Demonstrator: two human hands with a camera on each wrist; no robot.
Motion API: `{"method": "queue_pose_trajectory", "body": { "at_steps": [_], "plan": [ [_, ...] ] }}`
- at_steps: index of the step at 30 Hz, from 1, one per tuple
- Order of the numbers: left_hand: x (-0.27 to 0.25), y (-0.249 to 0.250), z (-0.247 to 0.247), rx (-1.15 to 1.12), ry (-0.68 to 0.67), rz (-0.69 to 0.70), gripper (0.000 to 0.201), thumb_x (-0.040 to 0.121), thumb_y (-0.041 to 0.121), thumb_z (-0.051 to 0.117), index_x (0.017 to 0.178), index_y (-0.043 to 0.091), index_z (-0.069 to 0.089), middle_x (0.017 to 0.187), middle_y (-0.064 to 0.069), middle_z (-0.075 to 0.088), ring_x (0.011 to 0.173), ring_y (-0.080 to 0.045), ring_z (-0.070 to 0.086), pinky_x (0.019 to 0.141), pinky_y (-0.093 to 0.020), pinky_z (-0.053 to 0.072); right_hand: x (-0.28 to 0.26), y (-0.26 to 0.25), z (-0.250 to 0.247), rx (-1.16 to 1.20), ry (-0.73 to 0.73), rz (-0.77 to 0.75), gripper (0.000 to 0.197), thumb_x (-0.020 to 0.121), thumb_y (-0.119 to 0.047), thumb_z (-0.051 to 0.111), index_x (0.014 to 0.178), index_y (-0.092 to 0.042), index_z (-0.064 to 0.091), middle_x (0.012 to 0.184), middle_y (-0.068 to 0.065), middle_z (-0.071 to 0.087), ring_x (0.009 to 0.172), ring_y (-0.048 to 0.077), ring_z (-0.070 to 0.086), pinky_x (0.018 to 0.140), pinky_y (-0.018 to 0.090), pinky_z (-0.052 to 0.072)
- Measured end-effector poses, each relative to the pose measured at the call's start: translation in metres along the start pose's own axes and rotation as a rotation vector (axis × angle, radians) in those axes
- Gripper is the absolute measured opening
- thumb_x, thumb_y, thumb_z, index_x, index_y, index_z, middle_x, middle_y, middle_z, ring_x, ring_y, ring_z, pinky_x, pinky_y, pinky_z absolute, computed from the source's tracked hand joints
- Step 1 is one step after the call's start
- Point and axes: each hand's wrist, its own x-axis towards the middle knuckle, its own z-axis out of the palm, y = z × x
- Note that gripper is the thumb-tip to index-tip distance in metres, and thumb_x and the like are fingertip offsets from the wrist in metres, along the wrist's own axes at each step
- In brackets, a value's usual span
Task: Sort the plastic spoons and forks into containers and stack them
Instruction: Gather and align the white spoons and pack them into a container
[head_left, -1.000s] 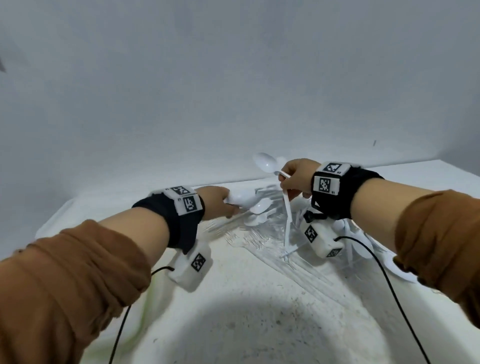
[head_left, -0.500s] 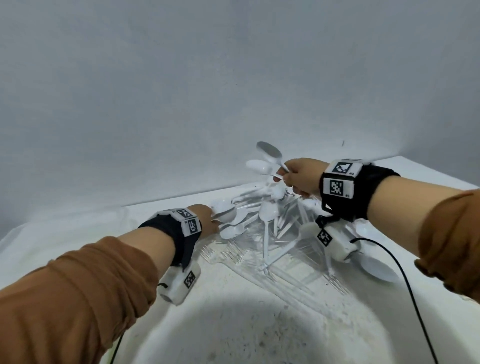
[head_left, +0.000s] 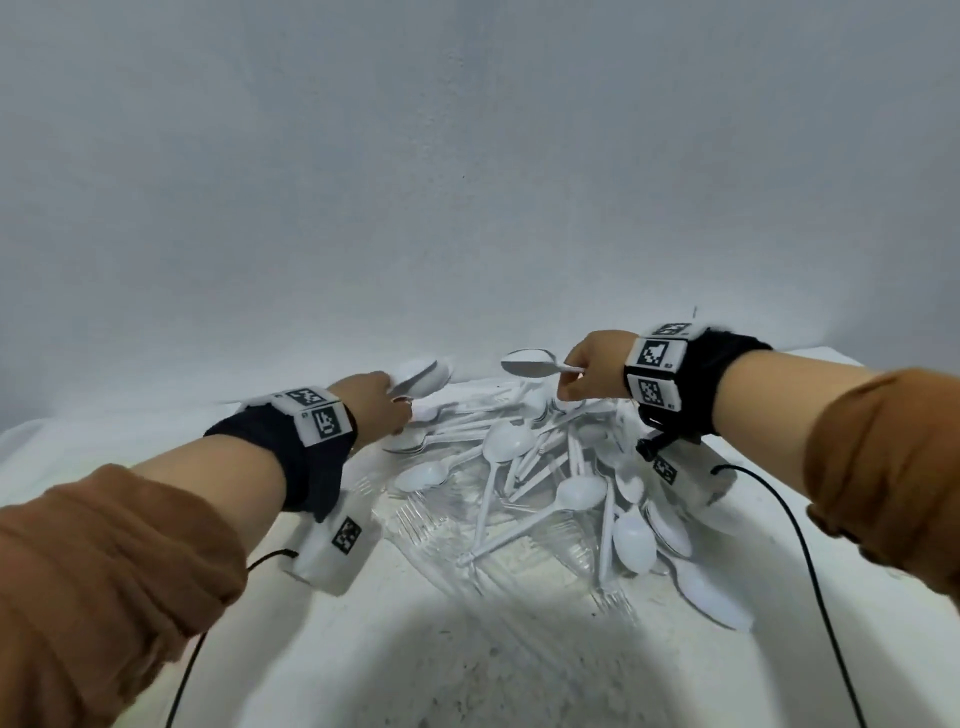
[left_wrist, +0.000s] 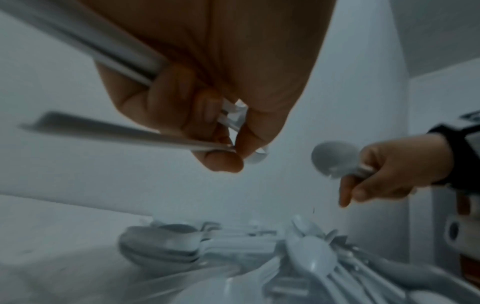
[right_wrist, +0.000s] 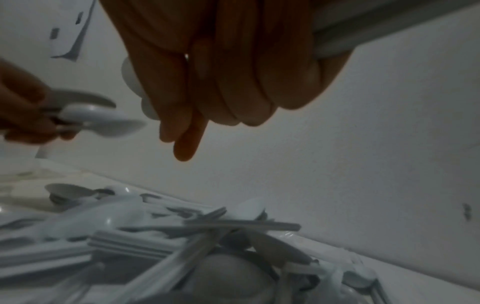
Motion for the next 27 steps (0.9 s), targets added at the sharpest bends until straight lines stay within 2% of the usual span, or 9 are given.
{"method": "queue_pose_trajectory", "body": {
  "at_steps": [5,7,11,15,18,20,23,25,27],
  "plan": [
    [-0.013,0.027,0.0,-0.259,0.044,-0.035,0.03,0.094,0.034,0.046,0.087,0.014,0.067,0.076,0.005,0.059,0.079,-0.019,0.053,0.068,-0.027,0.037,0.028,0.007,0.014,-0.112,-0.15,-0.105,0.024,0.082,-0.022,0.067,0.105,-0.021,0.071,0.104,-0.001,0.069,0.083,0.012,0.057,0.077,0.024,0.047],
    [-0.017,0.033,0.007,-0.337,0.046,-0.069,0.033,0.093,0.034,0.046,0.092,0.011,0.069,0.076,0.005,0.059,0.073,-0.015,0.051,0.065,-0.021,0.035,0.037,0.007,0.021,-0.17,-0.205,-0.144,0.027,0.081,-0.02,0.069,0.107,-0.021,0.07,0.106,-0.001,0.068,0.084,0.012,0.056,0.074,0.022,0.044],
    [-0.025,0.042,0.019,-0.36,0.018,-0.135,0.028,0.095,0.034,0.045,0.098,0.01,0.06,0.071,0.0,0.057,0.061,-0.016,0.049,0.061,-0.026,0.034,0.05,0.007,0.034,-0.276,-0.206,-0.217,0.02,0.08,-0.02,0.068,0.1,-0.019,0.068,0.097,-0.001,0.066,0.079,0.015,0.055,0.066,0.02,0.042],
    [-0.031,0.051,0.033,-0.199,0.002,-0.176,0.047,0.093,0.045,0.048,0.12,0.006,0.05,0.114,-0.012,0.06,0.107,-0.029,0.056,0.079,-0.027,0.035,0.059,0.002,0.033,-0.327,-0.29,-0.283,0.013,0.081,-0.015,0.066,0.092,-0.018,0.06,0.077,-0.004,0.055,0.079,0.017,0.051,0.053,0.019,0.038],
    [-0.029,0.056,0.044,-0.111,-0.05,-0.17,0.04,0.089,0.042,0.057,0.111,0.009,0.051,0.1,-0.008,0.055,0.092,-0.024,0.052,0.073,-0.025,0.034,0.058,0.0,0.03,-0.402,-0.249,-0.307,0.021,0.084,-0.018,0.063,0.102,-0.008,0.059,0.088,0.002,0.053,0.083,0.019,0.05,0.059,0.021,0.038],
    [-0.025,0.059,0.05,-0.063,-0.081,-0.167,0.037,0.087,0.041,0.061,0.106,0.011,0.05,0.094,-0.003,0.051,0.085,-0.019,0.048,0.071,-0.025,0.034,0.057,0.004,0.023,-0.403,-0.188,-0.315,0.014,0.085,-0.019,0.061,0.094,-0.01,0.054,0.089,0.004,0.053,0.079,0.02,0.049,0.056,0.022,0.037],
    [-0.019,0.062,0.053,-0.045,-0.107,-0.183,0.035,0.085,0.041,0.064,0.098,0.014,0.046,0.08,0.003,0.051,0.074,-0.014,0.05,0.064,-0.024,0.035,0.051,0.014,0.006,-0.361,-0.148,-0.273,0.016,0.084,-0.019,0.059,0.074,-0.013,0.048,0.073,0.0,0.054,0.063,0.017,0.048,0.055,0.022,0.037],
    [-0.016,0.064,0.054,-0.011,-0.127,-0.182,0.035,0.084,0.041,0.065,0.089,0.015,0.042,0.067,0.005,0.05,0.064,-0.011,0.049,0.052,-0.023,0.031,0.045,0.025,-0.002,-0.301,-0.135,-0.229,0.017,0.085,-0.02,0.055,0.07,-0.015,0.049,0.064,-0.005,0.056,0.057,0.011,0.047,0.054,0.021,0.036],
    [-0.013,0.068,0.054,0.047,-0.142,-0.163,0.035,0.084,0.042,0.065,0.081,0.015,0.042,0.064,0.006,0.05,0.064,-0.012,0.049,0.051,-0.022,0.031,0.035,0.038,-0.005,-0.256,-0.107,-0.195,0.018,0.086,-0.021,0.052,0.069,-0.016,0.053,0.059,-0.007,0.057,0.054,0.01,0.047,0.054,0.021,0.036]
  ]
}}
